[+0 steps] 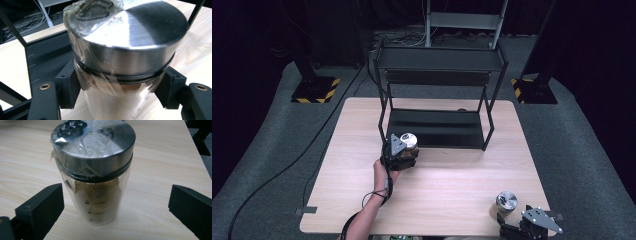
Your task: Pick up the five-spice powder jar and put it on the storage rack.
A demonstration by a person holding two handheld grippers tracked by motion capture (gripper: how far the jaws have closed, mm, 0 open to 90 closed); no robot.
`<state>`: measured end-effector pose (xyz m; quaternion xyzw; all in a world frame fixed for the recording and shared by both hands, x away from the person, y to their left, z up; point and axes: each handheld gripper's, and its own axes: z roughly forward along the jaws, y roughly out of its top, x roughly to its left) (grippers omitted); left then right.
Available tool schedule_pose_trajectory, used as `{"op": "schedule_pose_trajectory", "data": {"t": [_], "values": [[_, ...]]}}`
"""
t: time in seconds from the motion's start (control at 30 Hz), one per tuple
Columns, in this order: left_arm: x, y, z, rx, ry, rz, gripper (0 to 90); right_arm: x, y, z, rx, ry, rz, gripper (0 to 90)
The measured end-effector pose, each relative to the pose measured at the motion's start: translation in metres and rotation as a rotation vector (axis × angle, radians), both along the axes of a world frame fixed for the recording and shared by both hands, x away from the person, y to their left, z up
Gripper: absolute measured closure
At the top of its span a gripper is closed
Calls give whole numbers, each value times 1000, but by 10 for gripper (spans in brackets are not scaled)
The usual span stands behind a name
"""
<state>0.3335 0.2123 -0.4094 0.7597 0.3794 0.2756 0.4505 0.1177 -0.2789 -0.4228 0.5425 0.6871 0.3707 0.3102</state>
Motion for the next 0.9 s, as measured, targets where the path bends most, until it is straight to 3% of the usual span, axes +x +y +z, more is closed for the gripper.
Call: {"op": "schedule_pose_trajectory", "data": {"t": [0.9], "values": [[27,1,6,0,28,24,309,0,0,0,-5,2,-3,0]]}}
